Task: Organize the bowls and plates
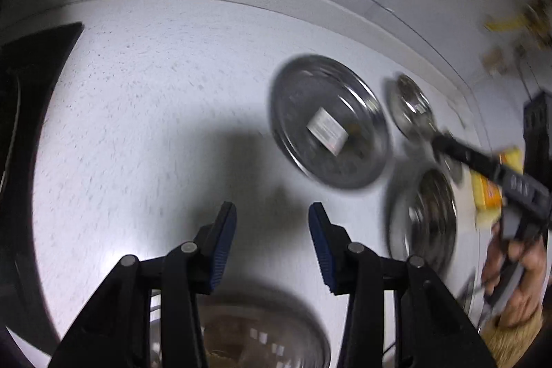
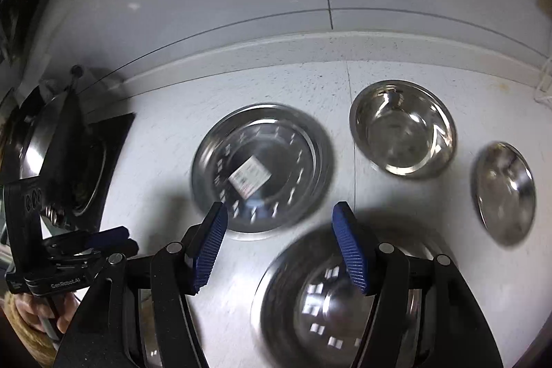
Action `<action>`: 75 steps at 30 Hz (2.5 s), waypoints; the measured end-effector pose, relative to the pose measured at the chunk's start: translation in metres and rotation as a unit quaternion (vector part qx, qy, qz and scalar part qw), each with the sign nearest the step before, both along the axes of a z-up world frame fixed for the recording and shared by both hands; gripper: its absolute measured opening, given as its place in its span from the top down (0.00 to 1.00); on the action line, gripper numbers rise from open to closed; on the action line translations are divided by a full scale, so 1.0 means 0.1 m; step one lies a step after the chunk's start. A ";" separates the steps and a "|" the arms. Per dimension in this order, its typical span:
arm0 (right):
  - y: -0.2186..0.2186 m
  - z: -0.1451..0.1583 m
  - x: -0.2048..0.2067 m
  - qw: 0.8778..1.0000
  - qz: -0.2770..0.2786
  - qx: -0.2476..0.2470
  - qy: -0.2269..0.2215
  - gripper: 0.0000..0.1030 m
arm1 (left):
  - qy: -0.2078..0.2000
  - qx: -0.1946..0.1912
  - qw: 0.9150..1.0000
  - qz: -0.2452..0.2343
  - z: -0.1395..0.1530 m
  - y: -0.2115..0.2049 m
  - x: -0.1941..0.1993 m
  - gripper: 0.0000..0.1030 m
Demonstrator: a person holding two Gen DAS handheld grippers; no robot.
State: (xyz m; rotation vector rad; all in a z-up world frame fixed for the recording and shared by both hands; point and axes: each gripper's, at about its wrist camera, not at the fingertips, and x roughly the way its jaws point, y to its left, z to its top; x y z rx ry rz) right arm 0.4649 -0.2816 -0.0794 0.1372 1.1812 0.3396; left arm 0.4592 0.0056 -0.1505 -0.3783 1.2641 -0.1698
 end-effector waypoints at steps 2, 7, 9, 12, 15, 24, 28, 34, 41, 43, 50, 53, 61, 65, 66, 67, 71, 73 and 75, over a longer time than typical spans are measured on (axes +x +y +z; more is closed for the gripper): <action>0.02 -0.14 0.17 1.000 0.006 -0.001 0.018 0.43 | 0.006 0.006 1.000 0.010 -0.11 0.00 0.16 0.59; 0.12 -0.49 0.40 0.998 0.017 -0.015 0.053 0.43 | 0.019 0.013 0.999 0.035 -0.36 0.02 0.46 0.59; 0.18 -0.60 0.44 0.998 0.027 -0.018 0.062 0.44 | 0.014 0.008 0.999 0.028 -0.41 -0.01 0.54 0.59; 0.22 -0.71 0.48 0.997 0.031 -0.021 0.071 0.52 | 0.006 0.005 0.999 0.034 -0.42 -0.02 0.63 0.59; 0.22 -0.80 0.53 0.997 0.024 -0.030 0.074 0.63 | 0.009 -0.004 0.999 0.034 -0.45 -0.05 0.69 0.60; 0.24 -0.91 0.59 0.996 0.023 -0.025 0.076 0.77 | 0.003 -0.052 0.998 0.038 -0.49 -0.07 0.80 0.62; 0.30 -0.90 0.58 0.996 0.032 -0.027 0.075 0.87 | 0.003 -0.035 0.999 0.026 -0.52 -0.15 0.81 0.83; 0.39 -0.89 0.55 0.997 0.027 -0.032 0.068 0.88 | 0.000 -0.033 0.999 0.024 -0.51 -0.04 0.64 0.91; 0.57 -0.63 0.26 0.998 0.046 -0.027 0.047 0.88 | -0.014 -0.041 0.999 0.030 -0.24 0.15 0.22 0.91; 0.57 -0.54 0.16 0.998 0.051 -0.021 0.041 0.88 | -0.020 -0.038 0.999 0.028 -0.12 0.22 0.02 0.90; 0.74 -0.16 -0.49 0.997 0.072 0.000 0.021 0.88 | -0.022 -0.054 0.998 0.020 0.20 0.55 -0.81 0.90; 0.85 -0.01 -0.83 0.996 0.086 0.002 0.012 0.88 | -0.023 -0.055 0.998 0.014 0.32 0.70 -1.20 0.89; 1.06 0.04 -1.61 0.994 0.103 0.009 0.022 0.88 | -0.005 -0.072 0.997 0.011 0.26 0.96 -1.92 0.89; 1.15 -0.18 -1.80 0.994 0.094 0.008 0.047 0.88 | 0.013 -0.064 0.998 0.001 0.09 1.00 -2.07 0.89; 1.17 -0.25 -1.83 0.994 0.091 0.007 0.054 0.88 | 0.012 -0.049 0.999 -0.002 0.05 0.99 -2.09 0.89; 1.19 -0.31 -1.86 0.994 0.088 0.004 0.059 0.88 | 0.011 -0.040 0.999 -0.005 0.03 0.98 -2.10 0.89; 1.29 -0.48 -1.96 0.994 0.083 -0.019 0.073 0.88 | 0.005 -0.011 1.000 -0.018 -0.02 0.92 -2.09 0.88; 1.31 -0.50 -1.99 0.994 0.078 -0.021 0.076 0.87 | 0.000 -0.004 1.000 -0.026 0.00 0.92 -2.10 0.86; 1.32 -0.46 -2.02 0.994 0.076 -0.035 0.066 0.86 | -0.013 0.010 0.999 -0.029 0.05 0.90 -2.09 0.86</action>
